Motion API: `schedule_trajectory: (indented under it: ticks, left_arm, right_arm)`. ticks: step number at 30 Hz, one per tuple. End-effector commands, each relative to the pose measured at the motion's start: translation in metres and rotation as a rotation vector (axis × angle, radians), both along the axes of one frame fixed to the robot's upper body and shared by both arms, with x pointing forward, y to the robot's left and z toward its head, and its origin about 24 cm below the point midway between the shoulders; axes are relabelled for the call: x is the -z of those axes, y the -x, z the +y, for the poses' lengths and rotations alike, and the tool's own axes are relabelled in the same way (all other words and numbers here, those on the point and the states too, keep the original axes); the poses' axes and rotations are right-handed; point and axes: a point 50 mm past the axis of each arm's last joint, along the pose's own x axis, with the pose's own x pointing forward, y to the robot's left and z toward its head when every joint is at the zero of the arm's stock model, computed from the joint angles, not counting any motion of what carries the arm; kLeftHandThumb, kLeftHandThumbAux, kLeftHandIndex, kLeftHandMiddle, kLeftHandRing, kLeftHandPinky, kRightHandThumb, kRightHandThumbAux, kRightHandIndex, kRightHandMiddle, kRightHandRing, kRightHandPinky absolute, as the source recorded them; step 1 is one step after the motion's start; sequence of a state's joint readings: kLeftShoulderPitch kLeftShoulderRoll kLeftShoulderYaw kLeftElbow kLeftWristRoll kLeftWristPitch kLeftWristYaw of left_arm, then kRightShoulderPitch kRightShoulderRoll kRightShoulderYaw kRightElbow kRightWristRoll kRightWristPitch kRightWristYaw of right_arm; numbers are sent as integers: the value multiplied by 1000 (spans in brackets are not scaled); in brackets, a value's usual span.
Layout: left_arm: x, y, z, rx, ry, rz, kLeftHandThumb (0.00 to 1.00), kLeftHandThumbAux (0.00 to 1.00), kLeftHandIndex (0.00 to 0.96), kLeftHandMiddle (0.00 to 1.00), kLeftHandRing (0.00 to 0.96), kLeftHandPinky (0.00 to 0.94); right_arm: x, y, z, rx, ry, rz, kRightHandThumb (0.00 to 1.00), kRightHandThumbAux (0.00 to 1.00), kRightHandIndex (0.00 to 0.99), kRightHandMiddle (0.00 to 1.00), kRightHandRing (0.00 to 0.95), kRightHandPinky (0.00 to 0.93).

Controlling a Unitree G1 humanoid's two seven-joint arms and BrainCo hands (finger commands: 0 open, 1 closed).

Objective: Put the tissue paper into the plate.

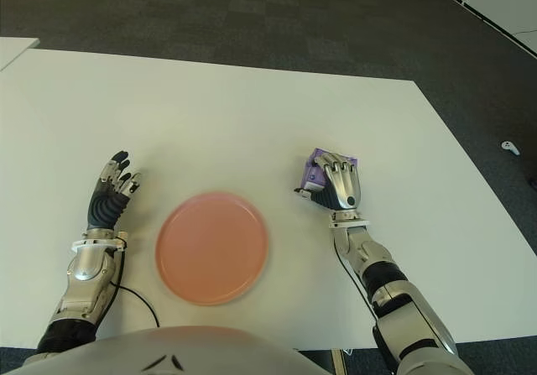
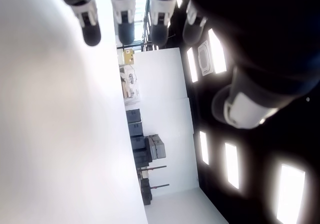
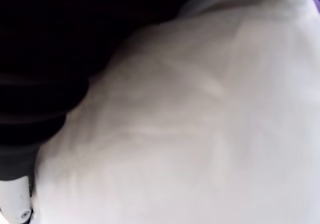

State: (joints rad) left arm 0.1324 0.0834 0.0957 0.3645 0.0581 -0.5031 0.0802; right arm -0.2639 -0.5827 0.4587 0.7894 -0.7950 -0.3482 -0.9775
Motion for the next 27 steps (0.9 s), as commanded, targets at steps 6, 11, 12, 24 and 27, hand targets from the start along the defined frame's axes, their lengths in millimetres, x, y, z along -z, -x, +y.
schedule_trajectory:
  ticks: [6, 11, 12, 24, 27]
  left_arm:
    - [19, 13, 0, -23, 15, 101, 0, 584, 0, 0, 0, 0]
    - [20, 13, 0, -24, 14, 106, 0, 583, 0, 0, 0, 0]
    - [20, 13, 0, -24, 16, 106, 0, 584, 0, 0, 0, 0]
    - [21, 12, -1, -27, 26, 118, 0, 592, 0, 0, 0, 0]
    - [21, 11, -1, -25, 28, 122, 0, 587, 0, 0, 0, 0]
  right_arm:
    - [49, 40, 23, -51, -28, 218, 855, 676, 404, 540, 893, 861]
    - [48, 40, 22, -61, -33, 221, 854, 677, 404, 540, 895, 863]
    - [49, 40, 22, -57, -38, 225, 854, 677, 404, 540, 895, 863]
    - [51, 41, 24, -63, -85, 233, 854, 677, 403, 541, 897, 861]
    - [51, 41, 25, -65, -82, 223, 855, 676, 404, 542, 893, 859]
